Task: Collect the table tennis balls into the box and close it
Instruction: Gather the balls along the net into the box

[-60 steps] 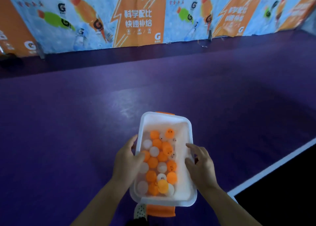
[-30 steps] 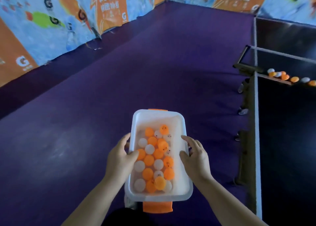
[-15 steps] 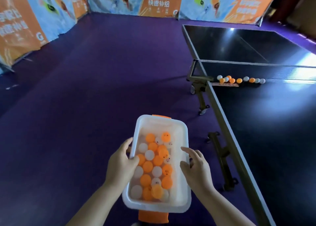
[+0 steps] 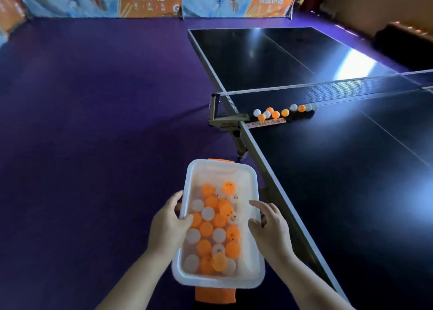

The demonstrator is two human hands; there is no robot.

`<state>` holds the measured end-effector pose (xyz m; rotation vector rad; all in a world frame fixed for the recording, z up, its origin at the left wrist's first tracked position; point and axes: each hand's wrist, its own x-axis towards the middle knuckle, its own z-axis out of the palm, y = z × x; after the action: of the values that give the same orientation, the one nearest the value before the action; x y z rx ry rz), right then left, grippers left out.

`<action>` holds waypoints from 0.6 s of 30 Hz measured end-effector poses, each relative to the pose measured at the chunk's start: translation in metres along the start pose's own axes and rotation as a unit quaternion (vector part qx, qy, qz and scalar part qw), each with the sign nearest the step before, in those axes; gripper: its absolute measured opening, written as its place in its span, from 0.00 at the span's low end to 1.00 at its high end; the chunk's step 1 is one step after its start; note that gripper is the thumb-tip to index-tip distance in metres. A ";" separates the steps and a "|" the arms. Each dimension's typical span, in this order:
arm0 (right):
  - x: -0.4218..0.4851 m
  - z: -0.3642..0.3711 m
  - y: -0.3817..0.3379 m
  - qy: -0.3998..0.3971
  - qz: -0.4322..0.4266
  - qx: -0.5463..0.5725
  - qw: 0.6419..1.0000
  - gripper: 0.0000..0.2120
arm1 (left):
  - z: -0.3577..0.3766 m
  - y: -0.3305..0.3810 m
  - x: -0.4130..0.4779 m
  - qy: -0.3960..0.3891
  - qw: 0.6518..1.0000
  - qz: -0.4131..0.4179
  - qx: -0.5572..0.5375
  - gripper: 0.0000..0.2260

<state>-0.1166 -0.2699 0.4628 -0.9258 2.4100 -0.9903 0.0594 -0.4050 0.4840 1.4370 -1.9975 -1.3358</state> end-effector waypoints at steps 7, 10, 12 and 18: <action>0.133 -0.035 0.007 0.010 0.021 0.034 0.999 0.19 | 0.045 0.069 0.117 -0.008 1.000 0.013 0.021 0.26; 0.175 -0.048 0.017 0.027 0.043 0.057 0.997 0.19 | 0.066 0.090 0.162 -0.027 0.998 0.030 0.038 0.26; 0.200 -0.055 0.024 0.043 0.057 0.052 0.996 0.19 | 0.080 0.105 0.191 -0.046 0.997 0.034 0.045 0.26; 0.276 -0.075 0.042 0.121 0.107 0.036 0.986 0.18 | 0.127 0.159 0.290 -0.138 0.986 0.077 0.059 0.26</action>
<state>-0.3732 -0.4026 0.4588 -0.5334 2.5842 -1.1564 -0.2440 -0.5882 0.4837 1.1674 -2.3461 -1.4352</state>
